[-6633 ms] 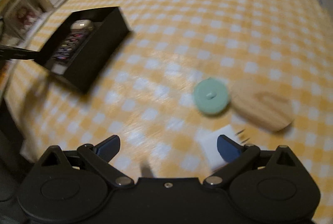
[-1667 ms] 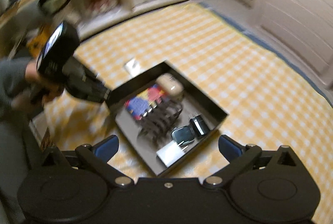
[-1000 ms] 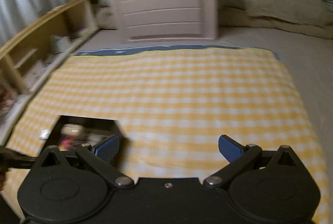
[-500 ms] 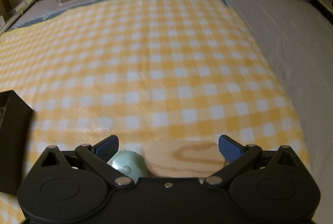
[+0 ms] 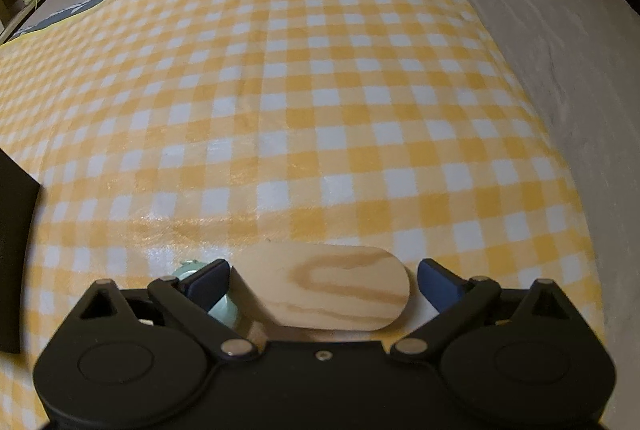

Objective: Organize rigid objects
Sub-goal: 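Carry the wooden block into the black box and lower it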

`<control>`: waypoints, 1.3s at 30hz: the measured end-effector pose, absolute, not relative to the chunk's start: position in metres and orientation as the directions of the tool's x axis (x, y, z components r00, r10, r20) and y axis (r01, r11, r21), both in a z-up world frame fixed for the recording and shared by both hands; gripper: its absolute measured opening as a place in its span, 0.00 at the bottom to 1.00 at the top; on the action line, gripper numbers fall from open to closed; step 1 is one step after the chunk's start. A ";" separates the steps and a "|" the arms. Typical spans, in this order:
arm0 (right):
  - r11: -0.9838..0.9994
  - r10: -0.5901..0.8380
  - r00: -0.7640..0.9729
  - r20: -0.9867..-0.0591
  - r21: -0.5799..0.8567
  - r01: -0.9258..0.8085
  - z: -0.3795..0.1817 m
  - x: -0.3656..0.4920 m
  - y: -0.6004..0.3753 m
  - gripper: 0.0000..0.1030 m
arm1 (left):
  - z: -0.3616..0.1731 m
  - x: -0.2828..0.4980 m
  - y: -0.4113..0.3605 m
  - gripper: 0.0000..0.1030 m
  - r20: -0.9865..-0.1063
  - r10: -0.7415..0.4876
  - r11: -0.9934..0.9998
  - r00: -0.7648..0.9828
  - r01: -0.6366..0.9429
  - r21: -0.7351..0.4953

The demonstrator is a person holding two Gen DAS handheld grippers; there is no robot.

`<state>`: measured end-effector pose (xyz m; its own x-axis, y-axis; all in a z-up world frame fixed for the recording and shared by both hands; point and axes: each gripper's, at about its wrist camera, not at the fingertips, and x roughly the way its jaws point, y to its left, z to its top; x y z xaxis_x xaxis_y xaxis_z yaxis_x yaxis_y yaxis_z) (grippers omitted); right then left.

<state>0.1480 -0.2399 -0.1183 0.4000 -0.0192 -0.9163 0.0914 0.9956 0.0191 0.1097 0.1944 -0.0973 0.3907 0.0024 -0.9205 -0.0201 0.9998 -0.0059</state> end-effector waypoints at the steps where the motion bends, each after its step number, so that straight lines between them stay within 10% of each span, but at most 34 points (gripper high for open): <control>1: 0.996 -0.017 0.396 -0.918 0.021 0.092 -0.121 0.156 -0.242 0.92 | -0.097 0.110 0.194 0.06 -0.921 0.003 1.000 0.389 -0.021 -0.006; 26: 0.966 0.231 0.617 -0.752 0.253 -0.054 -0.014 0.155 -0.167 0.90 | -0.098 0.112 0.195 0.06 -0.921 -0.002 0.999 0.390 -0.030 -0.015; 39: 0.796 0.587 0.303 -0.750 0.468 -0.383 -0.015 0.154 -0.037 0.90 | -0.092 0.106 0.196 0.06 -0.914 -0.009 1.000 0.405 0.007 -0.007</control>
